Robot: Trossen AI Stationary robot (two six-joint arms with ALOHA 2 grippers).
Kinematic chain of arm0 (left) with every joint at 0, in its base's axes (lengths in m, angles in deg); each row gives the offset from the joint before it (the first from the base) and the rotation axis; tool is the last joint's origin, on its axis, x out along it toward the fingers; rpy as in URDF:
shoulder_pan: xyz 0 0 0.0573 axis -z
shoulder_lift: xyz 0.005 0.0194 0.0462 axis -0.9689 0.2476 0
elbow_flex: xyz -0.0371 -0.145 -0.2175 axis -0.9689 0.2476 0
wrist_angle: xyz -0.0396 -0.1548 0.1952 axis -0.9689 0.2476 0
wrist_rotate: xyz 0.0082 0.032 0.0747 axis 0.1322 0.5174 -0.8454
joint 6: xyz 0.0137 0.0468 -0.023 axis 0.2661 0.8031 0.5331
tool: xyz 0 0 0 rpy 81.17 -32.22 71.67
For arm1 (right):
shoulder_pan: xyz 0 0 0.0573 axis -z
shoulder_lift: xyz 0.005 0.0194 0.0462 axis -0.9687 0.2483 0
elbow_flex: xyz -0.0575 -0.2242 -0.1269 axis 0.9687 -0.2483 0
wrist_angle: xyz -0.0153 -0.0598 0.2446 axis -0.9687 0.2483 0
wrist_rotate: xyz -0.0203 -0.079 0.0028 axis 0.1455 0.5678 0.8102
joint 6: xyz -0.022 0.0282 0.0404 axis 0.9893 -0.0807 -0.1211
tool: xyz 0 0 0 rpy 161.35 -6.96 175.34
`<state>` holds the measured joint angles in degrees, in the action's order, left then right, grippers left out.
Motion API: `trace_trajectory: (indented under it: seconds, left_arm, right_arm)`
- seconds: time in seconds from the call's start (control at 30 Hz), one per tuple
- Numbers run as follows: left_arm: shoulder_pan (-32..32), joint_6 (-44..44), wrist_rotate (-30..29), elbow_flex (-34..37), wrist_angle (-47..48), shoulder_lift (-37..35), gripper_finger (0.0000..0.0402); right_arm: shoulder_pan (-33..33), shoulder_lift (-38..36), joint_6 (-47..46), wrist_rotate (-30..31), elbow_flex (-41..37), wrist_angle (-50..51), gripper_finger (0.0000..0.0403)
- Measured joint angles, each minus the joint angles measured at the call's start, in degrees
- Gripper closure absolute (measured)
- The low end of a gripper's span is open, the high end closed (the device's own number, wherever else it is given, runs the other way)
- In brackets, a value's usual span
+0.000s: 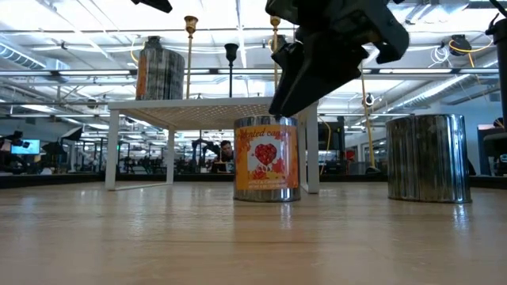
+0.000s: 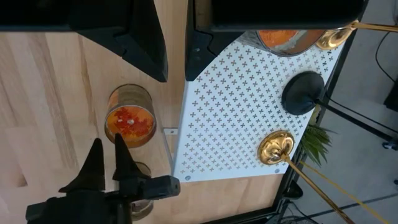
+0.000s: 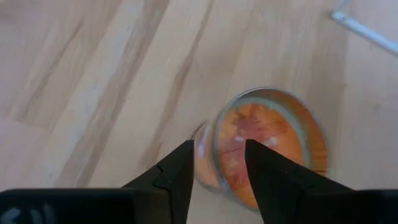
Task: Pick & Place candle stick holders
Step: Put the left orange scented candle on the shelf
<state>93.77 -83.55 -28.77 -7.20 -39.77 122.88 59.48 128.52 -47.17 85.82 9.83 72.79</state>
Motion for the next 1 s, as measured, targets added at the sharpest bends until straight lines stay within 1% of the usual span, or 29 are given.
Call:
trace_trajectory:
  seconds: [0.17, 0.3, 0.4, 0.5, 0.6, 0.73, 0.8, 0.87, 1.0]
  left_arm:
    - [-0.02, 0.00, 0.04, 0.00, 0.00, 0.00, 0.0339]
    - [0.00, 0.00, 0.37, 0.00, 0.00, 0.00, 0.0339]
    - [-0.02, 0.00, 0.42, 0.00, 0.00, 0.00, 0.0339]
    - [0.00, -0.01, 0.67, 0.00, 0.00, 0.00, 0.0339]
    - [-0.01, -0.02, 1.46, 0.00, 0.00, 0.00, 0.0339]
    - [0.00, -0.02, 1.55, 0.00, -0.01, 0.00, 0.0339]
    - [0.00, -0.02, 1.55, 0.00, -0.01, 0.00, 0.0339]
    - [0.00, -0.02, 1.55, 0.00, -0.02, 0.00, 0.0339]
    - [0.00, -0.02, 1.55, 0.00, -0.02, 0.00, 0.0339]
  right_arm:
    - [0.17, 1.31, -0.29, -0.52, -0.03, 0.91, 0.0270]
    - [0.24, 1.08, -0.09, -0.45, -0.06, 0.83, 0.0271]
    - [0.35, 1.21, -0.05, -0.49, -0.07, 1.09, 0.0280]
    - [0.37, 1.16, 0.48, -0.52, -0.07, 1.19, 0.0303]
    - [0.37, 1.16, 2.12, -0.70, -0.07, 2.63, 0.0337]
    - [0.59, 1.12, 2.27, -2.44, -0.04, 3.50, 0.0388]
    - [0.55, 1.18, 2.49, -2.51, -0.04, 3.50, 0.0396]
    - [0.59, 1.20, 2.49, -2.46, -0.04, 3.01, 0.0393]
    - [0.63, 1.25, 1.72, -7.22, -0.11, -0.38, 0.0398]
